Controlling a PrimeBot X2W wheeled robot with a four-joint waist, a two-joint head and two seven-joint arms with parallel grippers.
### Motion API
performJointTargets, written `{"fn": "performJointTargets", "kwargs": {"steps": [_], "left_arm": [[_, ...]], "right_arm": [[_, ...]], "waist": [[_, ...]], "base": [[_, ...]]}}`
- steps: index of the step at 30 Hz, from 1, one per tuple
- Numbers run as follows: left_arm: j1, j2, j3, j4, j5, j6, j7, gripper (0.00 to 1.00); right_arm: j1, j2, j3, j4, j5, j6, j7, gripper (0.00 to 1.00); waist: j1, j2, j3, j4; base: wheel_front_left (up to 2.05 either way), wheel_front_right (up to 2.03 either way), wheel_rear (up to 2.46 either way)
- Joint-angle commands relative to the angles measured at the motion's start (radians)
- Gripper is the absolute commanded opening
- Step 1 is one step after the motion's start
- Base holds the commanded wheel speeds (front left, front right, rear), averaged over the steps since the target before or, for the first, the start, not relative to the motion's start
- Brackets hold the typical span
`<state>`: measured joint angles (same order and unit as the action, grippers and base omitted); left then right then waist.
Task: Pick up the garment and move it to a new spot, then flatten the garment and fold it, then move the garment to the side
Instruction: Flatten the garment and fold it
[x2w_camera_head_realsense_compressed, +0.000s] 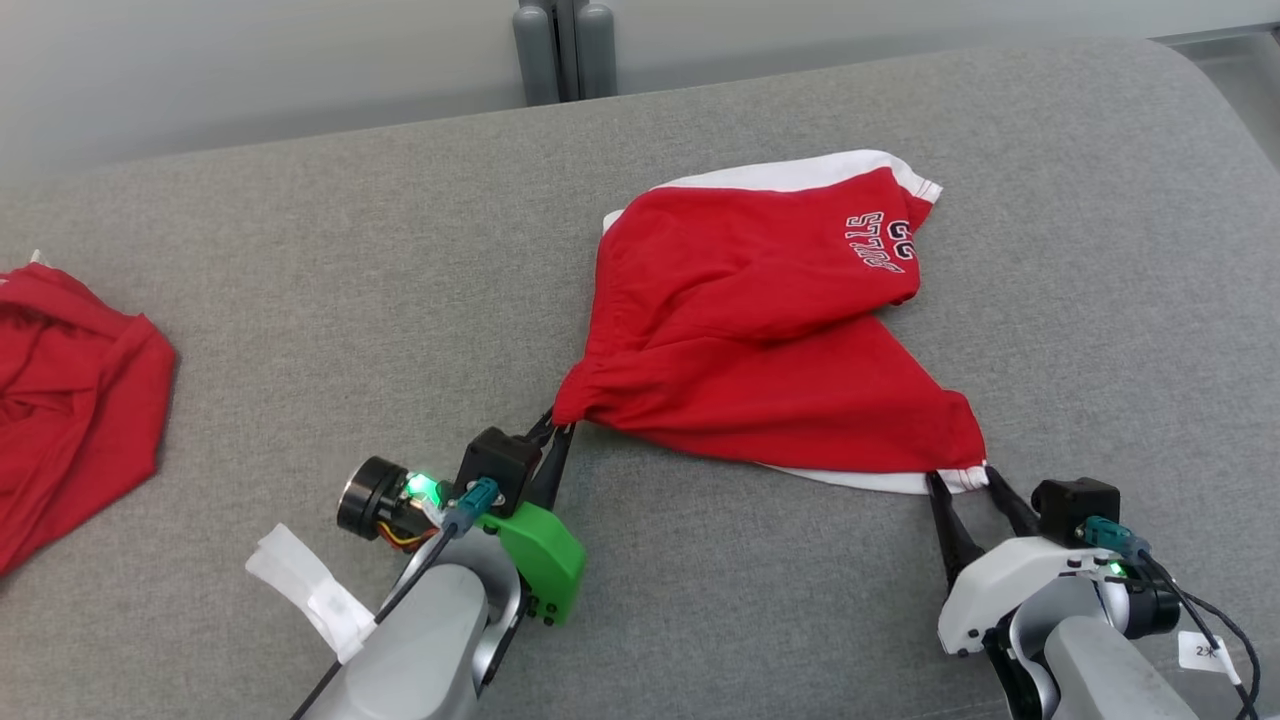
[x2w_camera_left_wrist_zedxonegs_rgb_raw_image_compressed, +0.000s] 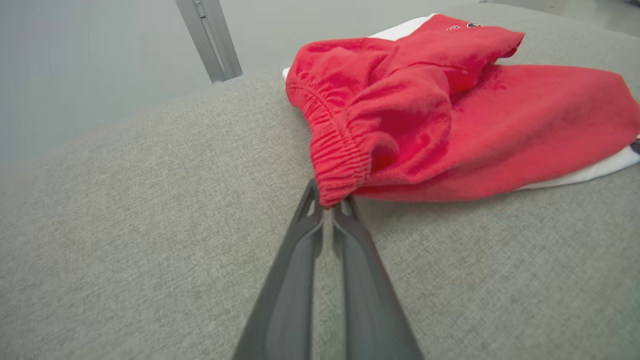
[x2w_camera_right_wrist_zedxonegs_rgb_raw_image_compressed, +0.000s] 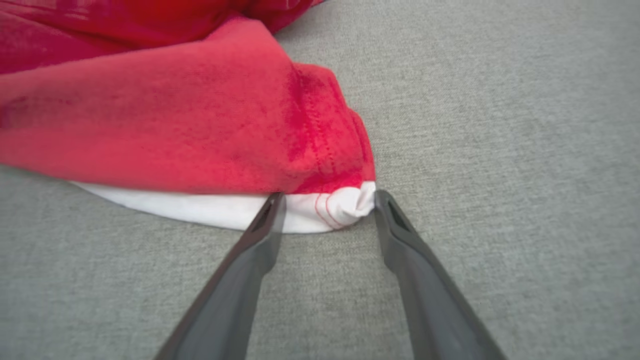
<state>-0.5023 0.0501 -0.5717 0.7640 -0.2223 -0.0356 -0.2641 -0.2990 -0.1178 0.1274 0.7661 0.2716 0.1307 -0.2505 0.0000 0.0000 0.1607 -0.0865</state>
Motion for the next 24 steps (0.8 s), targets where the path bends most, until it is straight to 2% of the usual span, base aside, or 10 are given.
{"fn": "performJointTargets", "kwargs": {"steps": [1, 6, 11, 15, 24], "left_arm": [[0.009, 0.003, -0.004, 0.016, -0.006, -0.007, -0.001, 0.0], [-0.014, 0.002, -0.008, 0.036, -0.019, -0.014, -0.001, 0.0], [-0.04, 0.018, 0.022, -0.003, -0.042, -0.02, -0.001, 0.0], [-0.081, 0.022, 0.064, -0.03, -0.099, -0.048, 0.009, 0.0], [-0.231, 0.067, 0.137, -0.178, -0.228, -0.081, 0.145, 0.0]], "right_arm": [[-0.013, -0.003, 0.011, 0.0, 0.012, 0.0, -0.007, 0.0], [-0.017, -0.022, 0.034, -0.085, 0.049, 0.0, -0.016, 0.0], [-0.024, -0.059, 0.047, -0.289, 0.105, 0.0, -0.016, 0.0], [-0.064, -0.088, 0.067, -0.427, 0.141, 0.0, -0.015, 0.0], [-0.254, -0.151, 0.1, -0.611, 0.143, 0.0, 0.091, 0.0]], "waist": [[0.0, 0.0, -0.004, 0.002], [0.0, 0.0, -0.028, 0.004], [0.0, 0.0, -0.062, 0.004], [0.0, 0.0, -0.106, 0.002], [0.0, 0.0, -0.19, -0.001]], "base": [[0.0, 0.0, 0.0], [0.0, 0.0, 0.0], [0.0, 0.0, 0.0], [0.0, 0.0, 0.0], [0.0, 0.0, 0.0]]}}
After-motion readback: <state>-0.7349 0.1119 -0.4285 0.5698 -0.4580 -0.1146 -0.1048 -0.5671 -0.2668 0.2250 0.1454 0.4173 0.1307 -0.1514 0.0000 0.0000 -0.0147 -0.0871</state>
